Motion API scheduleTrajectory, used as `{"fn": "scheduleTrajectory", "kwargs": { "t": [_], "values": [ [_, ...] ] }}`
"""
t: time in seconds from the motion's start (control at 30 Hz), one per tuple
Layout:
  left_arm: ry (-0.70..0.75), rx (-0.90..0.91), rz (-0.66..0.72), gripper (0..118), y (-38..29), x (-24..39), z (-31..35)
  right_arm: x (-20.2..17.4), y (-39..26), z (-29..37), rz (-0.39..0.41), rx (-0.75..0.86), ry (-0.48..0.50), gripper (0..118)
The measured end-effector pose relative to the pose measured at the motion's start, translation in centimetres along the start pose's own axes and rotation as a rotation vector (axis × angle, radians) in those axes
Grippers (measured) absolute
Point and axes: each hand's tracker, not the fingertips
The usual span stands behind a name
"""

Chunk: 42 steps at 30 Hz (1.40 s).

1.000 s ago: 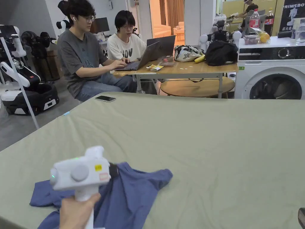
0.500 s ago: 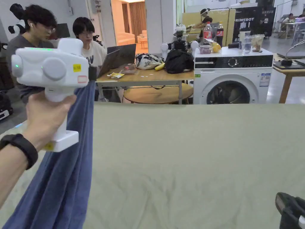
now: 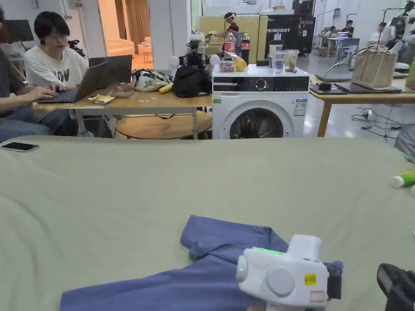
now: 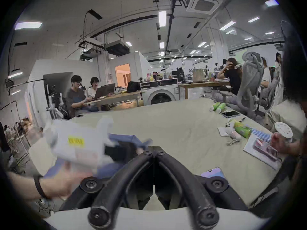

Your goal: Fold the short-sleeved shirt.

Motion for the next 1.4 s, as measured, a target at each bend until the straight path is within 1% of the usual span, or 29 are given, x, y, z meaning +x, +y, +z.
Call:
{"fn": "scheduleTrajectory", "kwargs": {
  "t": [0.03, 0.1, 0.17, 0.2, 0.23, 0.27, 0.3, 0.33, 0.37, 0.4, 0.47, 0.53, 0.6, 0.63, 0.67, 0.7, 0.77, 0.8, 0.87, 0.9, 1.0, 1.13, 1.2, 1.23, 1.27, 1.33, 1.37, 1.4],
  "values": [
    [-0.030, 0.015, 0.024, 0, -1.0, 0.8, -0.1, 0.5, -0.1, 0.5, -0.002, 0.001, -0.013, 0],
    [-0.096, -0.024, 0.045, 0, -2.4, 1.6, -0.2, 1.3, -0.4, 0.9, -0.027, -0.003, -0.028, 0],
    [-0.088, 0.006, 0.014, 0, -3.1, 1.8, 0.9, 1.7, -0.7, 0.9, -0.029, -0.022, -0.028, 0],
    [-0.084, 0.050, -0.002, 0, -3.1, 1.4, 1.9, 1.5, -0.9, 0.8, -0.015, -0.031, -0.036, 0],
    [-0.072, 0.096, -0.009, 4, -2.9, 1.1, 3.3, 1.3, -1.0, 0.6, 0.000, -0.041, -0.035, 0],
    [-0.041, 0.104, -0.024, 30, -2.3, 0.7, 4.7, 1.0, -1.1, 0.5, 0.007, -0.046, -0.032, 0],
    [-0.013, 0.168, -0.039, 62, -1.8, 0.3, 6.8, 0.6, -1.2, 0.4, 0.010, -0.047, -0.021, 0],
    [0.051, 0.199, -0.060, 75, -1.2, -0.2, 8.8, 0.2, -1.3, 0.1, 0.011, -0.047, -0.005, 0],
    [0.116, 0.232, -0.104, 68, -0.7, -0.6, 11.1, -0.2, -1.3, -0.2, 0.009, -0.050, 0.009, 0],
    [0.198, 0.283, -0.133, 72, -0.1, -1.0, 13.2, -0.7, -1.3, -0.6, 0.009, -0.048, 0.026, 0],
    [0.351, 0.372, -0.172, 73, 0.2, -1.8, 18.1, -1.9, -1.2, -1.5, 0.017, -0.045, 0.068, 0],
    [0.478, 0.439, -0.167, 73, 0.0, -2.6, 22.3, -3.1, -1.0, -2.5, 0.051, -0.043, 0.088, 0],
    [0.564, 0.494, -0.187, 72, -0.9, -3.3, 26.1, -4.2, -0.9, -3.4, 0.061, -0.044, 0.099, 0],
    [0.604, 0.509, -0.206, 69, -1.4, -3.5, 27.5, -4.7, -0.8, -3.9, 0.060, -0.045, 0.113, 0],
    [0.656, 0.507, -0.218, 56, -2.0, -3.9, 28.6, -5.2, -0.7, -4.3, 0.056, -0.045, 0.124, 0],
    [0.697, 0.507, -0.240, 39, -2.5, -4.1, 29.5, -5.7, -0.7, -4.6, 0.056, -0.044, 0.129, 0],
    [0.762, 0.504, -0.248, 0, -3.7, -4.5, 31.1, -6.8, -0.6, -5.1, 0.070, -0.042, 0.141, 0],
    [0.731, 0.511, -0.243, 0, -4.3, -4.9, 31.6, -7.3, -0.6, -5.2, 0.078, -0.041, 0.148, 0],
    [0.789, 0.552, -0.202, 0, -5.3, -5.2, 32.8, -8.4, -0.5, -5.4, 0.094, -0.045, 0.162, 0],
    [0.810, 0.534, -0.178, 0, -5.6, -5.6, 33.3, -8.9, -0.5, -5.6, 0.108, -0.042, 0.167, 0],
    [0.831, 0.527, -0.126, 0, -6.4, -6.8, 35.0, -10.0, -0.6, -5.6, 0.139, -0.032, 0.173, 0],
    [0.808, 0.531, -0.030, 0, -6.9, -8.9, 37.7, -10.1, -0.8, -5.8, 0.122, -0.041, 0.196, 0],
    [0.742, 0.510, 0.014, 0, -7.3, -10.4, 38.8, -9.9, -0.9, -6.0, 0.116, -0.051, 0.199, 0],
    [0.737, 0.544, 0.019, 0, -7.2, -11.4, 39.3, -9.6, -1.0, -5.9, 0.113, -0.053, 0.200, 0],
    [0.765, 0.473, 0.071, 0, -7.0, -12.8, 39.4, -9.3, -1.1, -5.8, 0.109, -0.057, 0.201, 0],
    [0.773, 0.402, 0.152, 0, -7.0, -15.2, 39.4, -8.7, -1.3, -5.8, 0.093, -0.066, 0.205, 0],
    [0.741, 0.372, 0.183, 7, -7.0, -16.8, 39.0, -8.4, -1.4, -5.8, 0.080, -0.074, 0.208, 0],
    [0.709, 0.343, 0.219, 24, -7.0, -18.0, 38.6, -8.1, -1.5, -5.9, 0.071, -0.081, 0.208, 0]
  ]
}}
